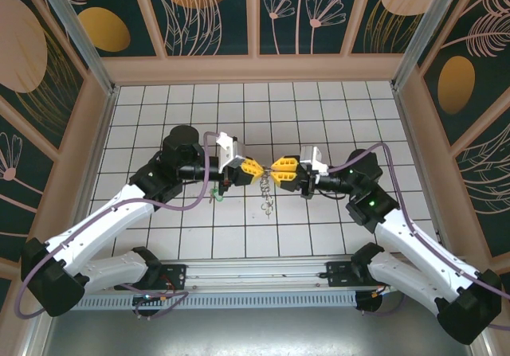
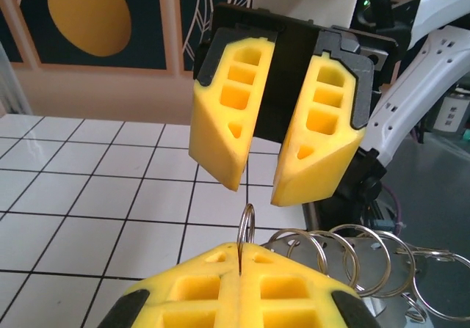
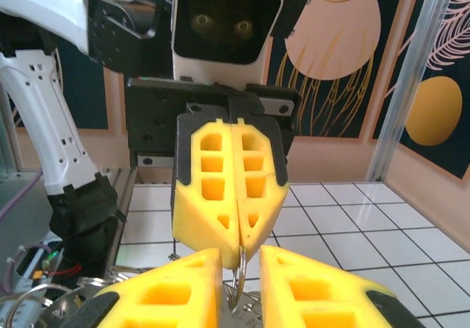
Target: Put the keys on the keyring
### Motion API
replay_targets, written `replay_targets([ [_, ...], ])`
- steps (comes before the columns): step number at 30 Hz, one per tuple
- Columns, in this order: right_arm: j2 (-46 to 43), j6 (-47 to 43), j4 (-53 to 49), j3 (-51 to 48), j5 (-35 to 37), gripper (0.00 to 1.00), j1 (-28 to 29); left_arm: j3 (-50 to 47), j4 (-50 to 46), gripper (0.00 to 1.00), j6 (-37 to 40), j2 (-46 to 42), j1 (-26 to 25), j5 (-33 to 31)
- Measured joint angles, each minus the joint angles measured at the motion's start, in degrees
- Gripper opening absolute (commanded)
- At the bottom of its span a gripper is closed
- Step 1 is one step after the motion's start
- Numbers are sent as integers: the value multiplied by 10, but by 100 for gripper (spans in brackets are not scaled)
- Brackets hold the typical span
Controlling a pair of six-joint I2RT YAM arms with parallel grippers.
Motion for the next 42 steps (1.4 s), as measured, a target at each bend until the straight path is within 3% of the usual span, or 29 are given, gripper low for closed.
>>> replay_targets([
  [10,11,-64,-124,45,19,25,2,25,-59,0,47,8,0,-23],
  [25,65,-86,-187,80,19,26,3,37,-97,0,76,13,0,-42],
  [35,86,-90,-198,90,15,0,14,38,-107,0,81,18,0,-50],
  [39,91,-92,-198,91,15,0,14,39,-113,0,81,18,1,-56],
  [42,80,-89,-175,79,16,0,14,38,-106,18,76,16,0,-54],
])
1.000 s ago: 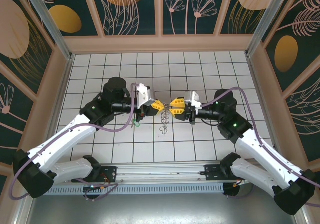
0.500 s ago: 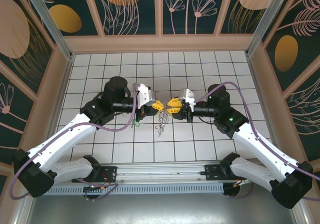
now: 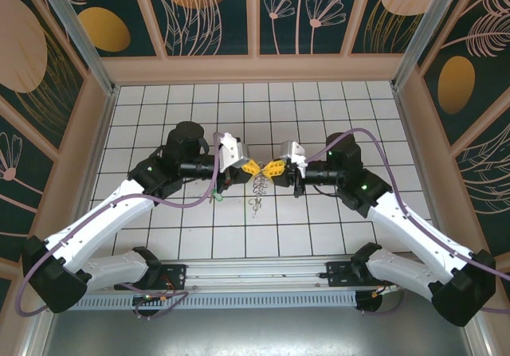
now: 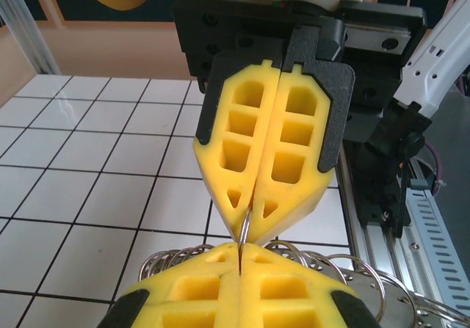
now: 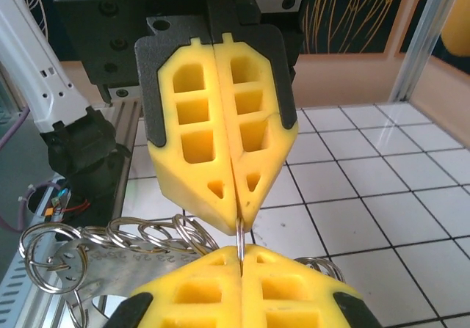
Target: Put the keys on the keyring
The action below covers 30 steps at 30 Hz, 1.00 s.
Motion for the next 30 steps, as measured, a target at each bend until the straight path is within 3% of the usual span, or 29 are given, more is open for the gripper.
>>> replay_targets([
  [7,-70,51,126,-74,-12,0,1,-25,54,22,-36,-44,-1,10],
  [19,-59,172,381,-132,-51,0,1,-26,105,23,-75,-57,-1,50],
  [30,-36,229,469,-135,-73,0,1,-27,119,24,-78,-59,-1,70],
])
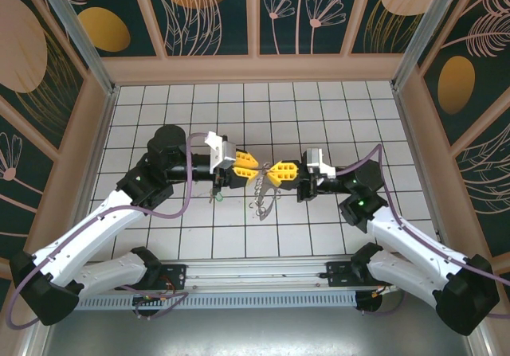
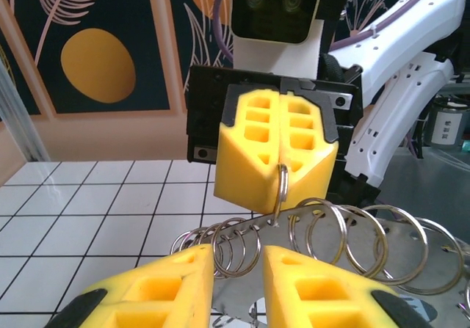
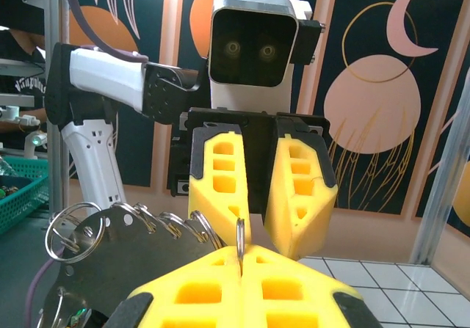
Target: Put the keys on the keyring
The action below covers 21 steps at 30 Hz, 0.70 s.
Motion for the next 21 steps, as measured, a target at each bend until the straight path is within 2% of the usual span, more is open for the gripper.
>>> replay_targets([
  [13,19,10,14,0,-7,0,0,0,36,25,-17,5,0,41],
  [21,19,11,15,0,-11,0,0,0,45,24,-17,22,0,45],
])
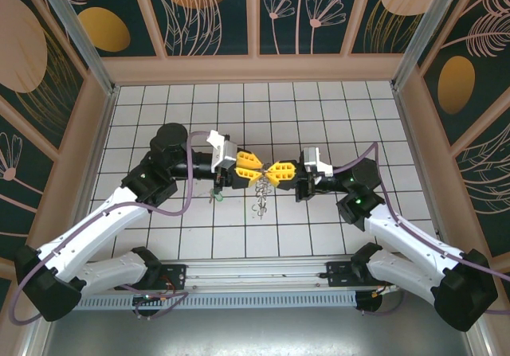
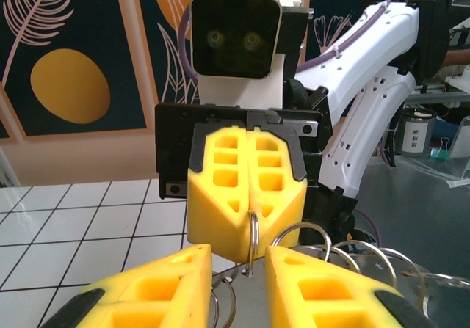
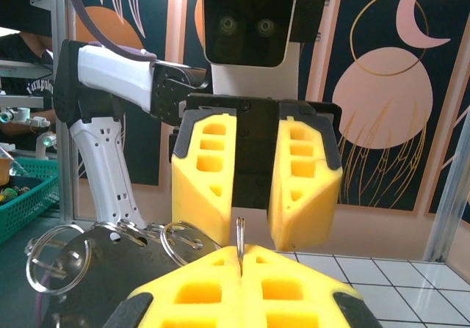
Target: Put the keys on the keyring
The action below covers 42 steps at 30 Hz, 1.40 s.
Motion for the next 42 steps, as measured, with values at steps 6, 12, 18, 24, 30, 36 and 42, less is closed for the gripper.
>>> replay_targets([
  [6,0,0,0,0,-1,0,0,0,0,18,-1,10,0,4],
  [12,0,0,1,0,1,0,-1,2,-1,0,-4,13,-2,17],
  [18,-3,-3,0,0,10,14,-1,7,-5,0,5,13,-3,10],
  [24,-35,-58,-97,8,61,31,0,7,-34,0,40,6,-8,-55],
  [30,-76,-143,-256,49,123,30,7,13,-84,0,111,-6,-8,-160],
  [36,-87,-212,-371,80,199,26,31,16,-133,0,182,-9,-9,-230],
  [42,-75,-261,-419,96,261,24,61,38,-173,0,229,-10,-26,-275],
])
